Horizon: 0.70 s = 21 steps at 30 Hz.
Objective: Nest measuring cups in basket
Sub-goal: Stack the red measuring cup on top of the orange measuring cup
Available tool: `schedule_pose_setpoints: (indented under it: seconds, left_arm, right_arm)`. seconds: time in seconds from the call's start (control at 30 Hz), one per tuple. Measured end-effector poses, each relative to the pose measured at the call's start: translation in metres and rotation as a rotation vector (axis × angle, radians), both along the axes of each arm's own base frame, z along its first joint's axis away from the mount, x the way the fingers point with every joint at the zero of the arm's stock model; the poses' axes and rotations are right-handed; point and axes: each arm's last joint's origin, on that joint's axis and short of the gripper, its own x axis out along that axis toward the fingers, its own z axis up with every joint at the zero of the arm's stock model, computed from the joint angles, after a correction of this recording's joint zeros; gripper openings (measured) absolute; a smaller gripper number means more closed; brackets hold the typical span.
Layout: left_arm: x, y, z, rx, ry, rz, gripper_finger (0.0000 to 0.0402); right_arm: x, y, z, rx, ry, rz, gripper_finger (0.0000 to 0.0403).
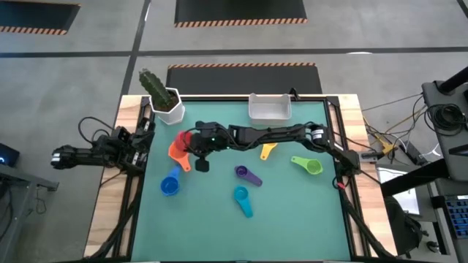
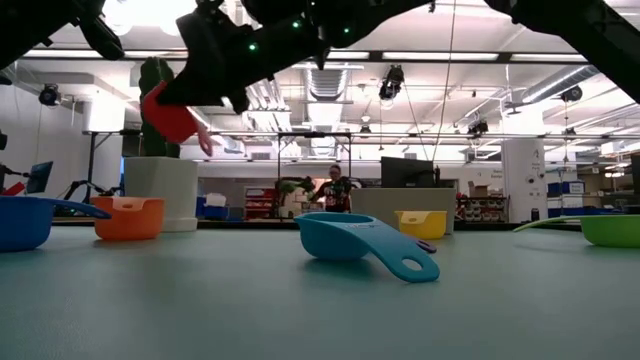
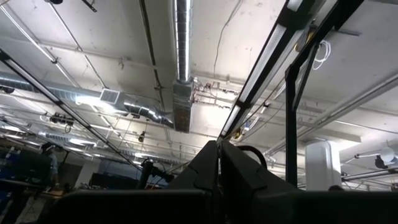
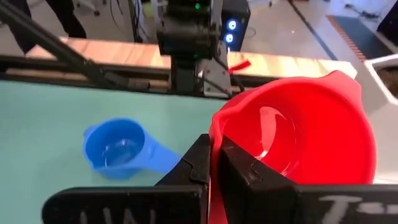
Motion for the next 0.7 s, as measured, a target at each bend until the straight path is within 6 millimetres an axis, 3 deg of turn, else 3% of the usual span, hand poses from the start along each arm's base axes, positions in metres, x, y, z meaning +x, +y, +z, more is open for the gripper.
schedule_pose_setpoints:
  seconds: [0.53,0.7]
  left_arm:
    - [0.0,0.0,0.0,0.0,-0.004,-0.004,0.0]
    - [0.0,0.0,0.0,0.0,-0.004,-0.004,0.0]
  right_arm:
    - [0.022,-0.002,-0.05,0.035,-0.066,-0.016,0.0009]
    - [0.025,-0.002,-0.054,0.032,-0.086,-0.02,0.0009]
